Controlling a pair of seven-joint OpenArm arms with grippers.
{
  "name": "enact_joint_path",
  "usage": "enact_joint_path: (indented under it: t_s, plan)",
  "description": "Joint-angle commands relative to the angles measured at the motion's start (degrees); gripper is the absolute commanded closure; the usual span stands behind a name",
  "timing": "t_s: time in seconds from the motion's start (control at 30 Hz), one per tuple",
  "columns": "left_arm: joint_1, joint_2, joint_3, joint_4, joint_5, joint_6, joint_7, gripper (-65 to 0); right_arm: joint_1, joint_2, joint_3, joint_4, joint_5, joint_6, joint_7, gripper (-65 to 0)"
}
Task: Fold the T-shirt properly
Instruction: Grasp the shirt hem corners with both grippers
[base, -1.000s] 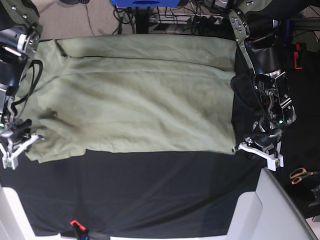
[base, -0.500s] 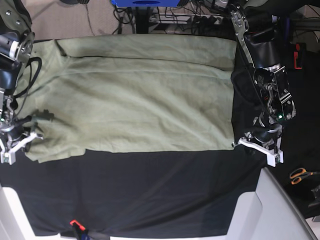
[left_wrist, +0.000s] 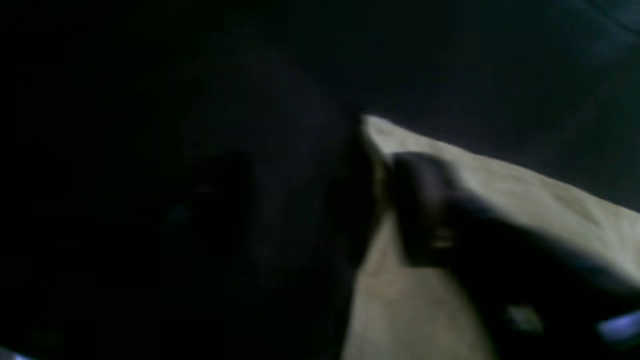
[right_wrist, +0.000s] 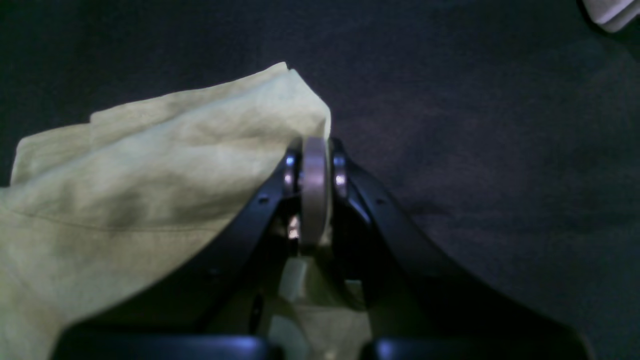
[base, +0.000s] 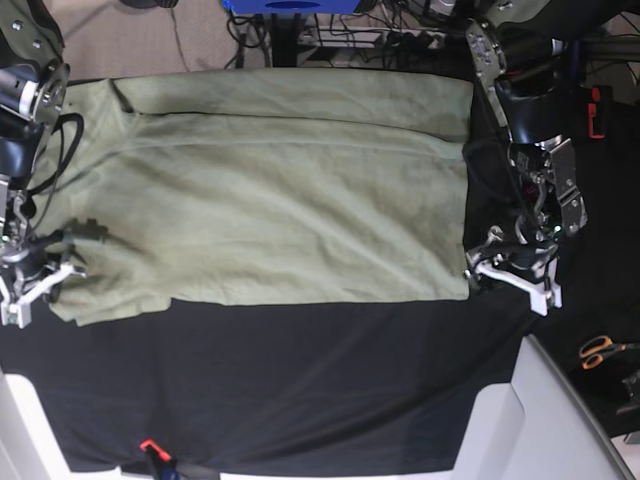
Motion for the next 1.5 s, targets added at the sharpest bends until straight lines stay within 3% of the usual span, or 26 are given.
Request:
enact_joint_path:
  t_s: [0.0, 0.07, 0.37, 0.87, 1.1, 1.33, 1.47]
  plan:
    - [-1.9, -0.5, 0.0, -0.3, -0.5, -0.4, -2.5, -52.8, 0.8, 1.1, 0.0, 1.0, 0.6, 0.1, 1.3, 0.0]
    - [-2.8, -0.5, 0.5, -4.2, -0.5, -0.4, -4.4, -57.1, 0.7, 1.1, 0.0, 1.0, 0.6, 0.1, 1.3, 0.0]
    - [-8.5, 1.6, 0.7, -17.3, -0.5, -0.4, -8.8, -49.9, 0.4, 1.2, 0.0, 1.0, 0.6, 0.1, 1.3, 0.0]
    - [-9.7, 1.9, 0.7, -21.0, -0.2, -0.4, -9.2, -12.3, 0.3, 1.2, 0.1, 1.0, 0.6, 0.1, 1.3, 0.0]
    - [-9.8, 1.5, 0.7, -25.4, -0.1, -0.4, -14.6, 0.0, 0.3, 1.2, 0.1, 1.0, 0.6, 0.1, 1.3, 0.0]
    - [-10.8, 1.1, 0.9, -27.3, -0.1, -0.4, -17.7, 0.0, 0.3, 1.2, 0.1, 1.0, 0.6, 0.1, 1.3, 0.0]
    - [-10.7, 1.1, 6.8, -24.3, -0.4, -0.4, -17.6, 0.0, 0.3, 1.2, 0.1, 1.0, 0.6, 0.1, 1.3, 0.0]
